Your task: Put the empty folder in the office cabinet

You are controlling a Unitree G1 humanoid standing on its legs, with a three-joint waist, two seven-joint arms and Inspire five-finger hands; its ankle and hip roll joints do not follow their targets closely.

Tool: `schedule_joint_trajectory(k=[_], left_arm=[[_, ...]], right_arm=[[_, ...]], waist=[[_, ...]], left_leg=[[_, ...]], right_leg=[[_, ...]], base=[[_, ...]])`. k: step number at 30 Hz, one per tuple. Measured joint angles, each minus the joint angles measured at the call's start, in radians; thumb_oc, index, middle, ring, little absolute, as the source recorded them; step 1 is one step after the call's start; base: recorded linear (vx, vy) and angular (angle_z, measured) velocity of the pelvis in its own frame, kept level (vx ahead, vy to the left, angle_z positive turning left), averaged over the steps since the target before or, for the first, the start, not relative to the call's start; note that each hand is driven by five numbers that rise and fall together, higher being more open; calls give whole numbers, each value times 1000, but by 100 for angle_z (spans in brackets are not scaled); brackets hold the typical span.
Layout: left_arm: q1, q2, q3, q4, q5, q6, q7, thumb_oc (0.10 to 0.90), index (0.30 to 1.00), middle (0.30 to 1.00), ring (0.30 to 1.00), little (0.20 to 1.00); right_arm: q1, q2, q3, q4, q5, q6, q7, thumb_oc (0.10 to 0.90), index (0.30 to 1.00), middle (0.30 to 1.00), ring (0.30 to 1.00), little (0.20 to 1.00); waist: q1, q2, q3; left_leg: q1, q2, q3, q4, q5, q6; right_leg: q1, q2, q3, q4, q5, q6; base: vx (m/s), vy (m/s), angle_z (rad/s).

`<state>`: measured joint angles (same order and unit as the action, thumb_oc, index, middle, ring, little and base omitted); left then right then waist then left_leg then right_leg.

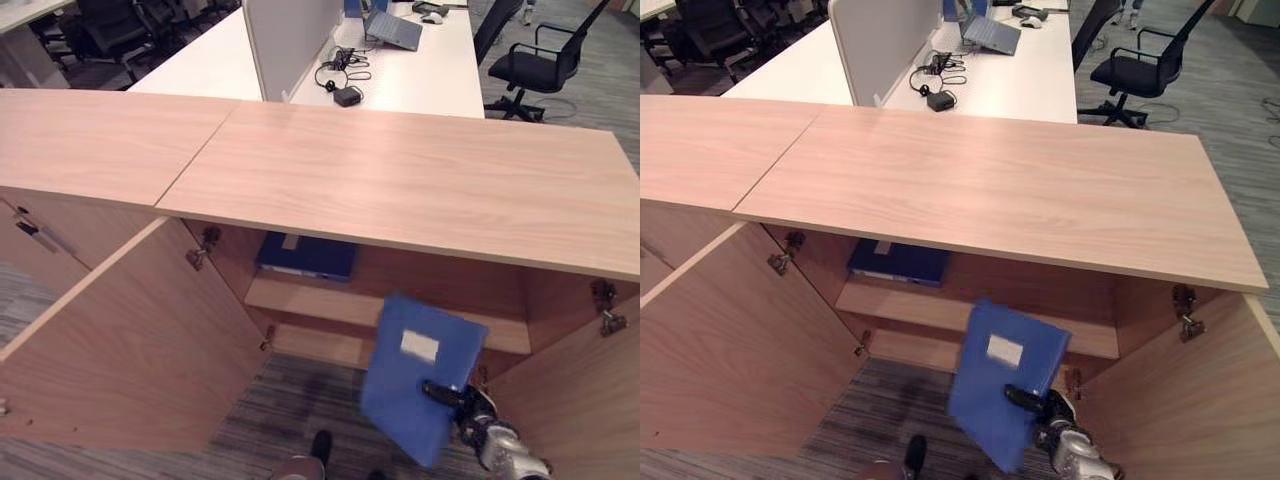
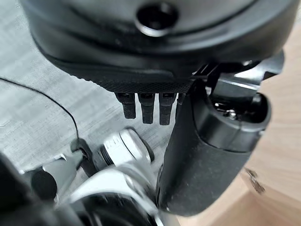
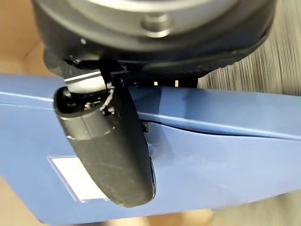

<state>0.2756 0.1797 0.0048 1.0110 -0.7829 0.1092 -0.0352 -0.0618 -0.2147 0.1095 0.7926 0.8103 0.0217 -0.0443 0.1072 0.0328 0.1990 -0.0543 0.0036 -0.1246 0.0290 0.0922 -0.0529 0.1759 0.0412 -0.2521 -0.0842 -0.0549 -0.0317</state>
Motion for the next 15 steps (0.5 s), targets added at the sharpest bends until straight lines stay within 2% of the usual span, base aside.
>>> schedule_joint_trajectory(k=[2,6,15], left_arm=[[-24,1,1,67,2,22,3,800,900,900,900,900],[-27,0,2,104,5,37,0,800,900,900,900,900],[-50,3,3,141,79,20,-20,800,900,900,900,900]], right_arm=[[-5,34,17,-40,137,-7,0,400,300,300,300,300],[-59,56,42,-53,344,-39,-15,400,300,300,300,300],[-141,54,12,-53,484,-100,-34,400,300,300,300,300]], waist=[[0,7,-2],[13,-10,6],[27,-20,11]], left_leg=[[-8,0,6,0,0,0],[-20,-4,8,0,0,1],[-74,-3,8,6,2,3]], right_leg=[[-5,0,1,1,2,1],[-20,-4,2,0,4,4],[-69,-2,2,3,11,8]], base=[[11,18,-5],[0,0,0],[-9,4,0]])
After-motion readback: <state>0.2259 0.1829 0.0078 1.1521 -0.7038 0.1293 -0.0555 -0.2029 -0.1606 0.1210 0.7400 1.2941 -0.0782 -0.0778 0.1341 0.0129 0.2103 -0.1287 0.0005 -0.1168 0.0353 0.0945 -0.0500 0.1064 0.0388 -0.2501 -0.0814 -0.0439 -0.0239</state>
